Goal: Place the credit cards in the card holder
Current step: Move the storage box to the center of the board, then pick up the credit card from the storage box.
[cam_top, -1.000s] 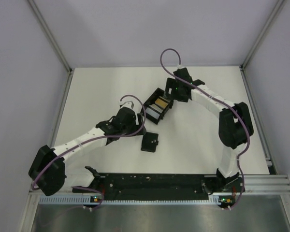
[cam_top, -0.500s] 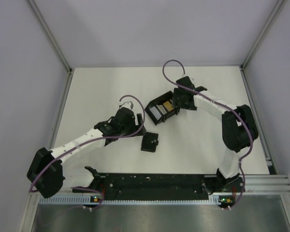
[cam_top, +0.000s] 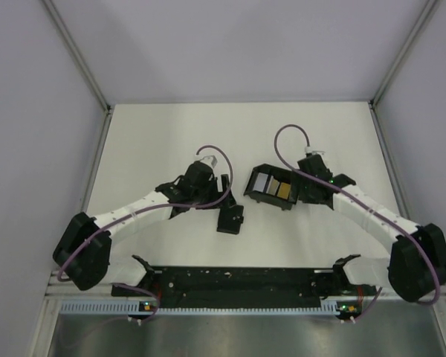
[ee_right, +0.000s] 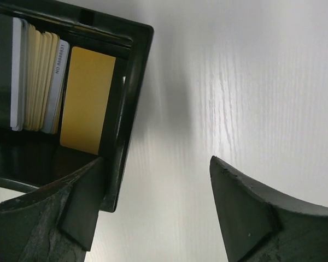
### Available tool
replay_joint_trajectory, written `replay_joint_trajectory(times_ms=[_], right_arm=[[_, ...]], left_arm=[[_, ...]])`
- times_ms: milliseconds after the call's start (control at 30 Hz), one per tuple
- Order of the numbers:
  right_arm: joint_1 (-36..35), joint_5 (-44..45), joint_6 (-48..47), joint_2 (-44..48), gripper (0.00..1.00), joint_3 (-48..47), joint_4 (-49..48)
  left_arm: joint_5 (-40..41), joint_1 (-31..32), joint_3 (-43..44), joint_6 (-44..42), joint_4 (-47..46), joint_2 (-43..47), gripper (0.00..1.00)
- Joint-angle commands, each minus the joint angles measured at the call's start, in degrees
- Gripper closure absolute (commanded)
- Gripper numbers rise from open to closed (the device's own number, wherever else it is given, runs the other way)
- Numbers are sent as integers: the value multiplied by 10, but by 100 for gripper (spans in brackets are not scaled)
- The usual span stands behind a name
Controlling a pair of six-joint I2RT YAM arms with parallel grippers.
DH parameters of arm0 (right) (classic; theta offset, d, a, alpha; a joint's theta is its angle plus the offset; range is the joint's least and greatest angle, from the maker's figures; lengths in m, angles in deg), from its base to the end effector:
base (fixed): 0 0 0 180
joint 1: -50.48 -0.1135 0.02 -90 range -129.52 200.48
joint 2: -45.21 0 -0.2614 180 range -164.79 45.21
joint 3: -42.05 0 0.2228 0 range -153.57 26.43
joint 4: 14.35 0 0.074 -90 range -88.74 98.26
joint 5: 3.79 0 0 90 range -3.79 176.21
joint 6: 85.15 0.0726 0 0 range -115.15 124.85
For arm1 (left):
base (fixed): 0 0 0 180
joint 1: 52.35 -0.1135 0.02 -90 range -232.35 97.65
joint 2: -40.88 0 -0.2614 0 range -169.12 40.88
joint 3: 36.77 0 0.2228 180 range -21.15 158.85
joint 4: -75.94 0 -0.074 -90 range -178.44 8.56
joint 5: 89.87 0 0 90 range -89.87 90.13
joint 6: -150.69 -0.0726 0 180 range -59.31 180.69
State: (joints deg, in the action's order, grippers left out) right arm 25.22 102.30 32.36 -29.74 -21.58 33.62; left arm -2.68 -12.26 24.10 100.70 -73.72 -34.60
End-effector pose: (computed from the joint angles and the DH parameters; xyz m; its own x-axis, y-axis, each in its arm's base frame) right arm 0.2293 0.0859 0.1986 -0.8199 0.1039 -0.5630 0.1090 0.9937 0.0246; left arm 0.2071 -0.1790 0.2068 -0.8446 -0.1284 -0.5198 0.1655 0.8607 -0.4815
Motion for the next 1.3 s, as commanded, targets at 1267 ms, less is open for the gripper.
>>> replay_joint_trajectory(times_ms=[1267], right_arm=[[113,-363,-22,-30,49,-6,-102]], left_arm=[[-200,57,160,31,-188,-310,47]])
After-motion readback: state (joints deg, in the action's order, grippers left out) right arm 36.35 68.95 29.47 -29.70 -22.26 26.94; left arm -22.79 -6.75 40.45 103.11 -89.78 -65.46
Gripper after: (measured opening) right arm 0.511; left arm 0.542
